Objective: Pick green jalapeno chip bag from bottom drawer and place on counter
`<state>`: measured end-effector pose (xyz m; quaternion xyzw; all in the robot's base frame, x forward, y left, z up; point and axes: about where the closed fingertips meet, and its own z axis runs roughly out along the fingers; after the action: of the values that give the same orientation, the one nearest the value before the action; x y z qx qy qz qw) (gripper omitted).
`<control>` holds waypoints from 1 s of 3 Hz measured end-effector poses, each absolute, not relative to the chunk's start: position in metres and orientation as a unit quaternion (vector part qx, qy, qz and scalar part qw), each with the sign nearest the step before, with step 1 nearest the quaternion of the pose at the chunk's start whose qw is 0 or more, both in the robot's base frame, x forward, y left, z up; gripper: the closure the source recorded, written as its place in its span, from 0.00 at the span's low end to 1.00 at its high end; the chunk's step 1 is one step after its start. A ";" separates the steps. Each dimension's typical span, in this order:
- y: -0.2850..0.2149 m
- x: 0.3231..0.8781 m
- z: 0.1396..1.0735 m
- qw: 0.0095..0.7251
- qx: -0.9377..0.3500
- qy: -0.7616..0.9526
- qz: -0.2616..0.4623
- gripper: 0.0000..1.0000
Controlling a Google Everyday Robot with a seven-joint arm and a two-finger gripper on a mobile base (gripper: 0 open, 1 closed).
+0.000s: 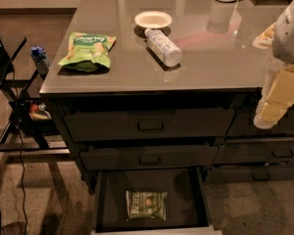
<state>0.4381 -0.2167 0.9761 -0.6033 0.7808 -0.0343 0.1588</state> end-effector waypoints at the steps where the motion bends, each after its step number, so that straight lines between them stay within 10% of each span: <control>1: -0.217 0.438 0.976 0.159 -0.603 0.781 -0.034 0.00; 3: -0.186 0.427 0.931 0.174 -0.593 0.786 0.025 0.00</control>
Offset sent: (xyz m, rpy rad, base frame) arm -0.0031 0.0157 -0.0270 0.0630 0.0375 -0.0073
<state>0.4273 -0.1862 0.9315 -0.5927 0.7860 0.0247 0.1738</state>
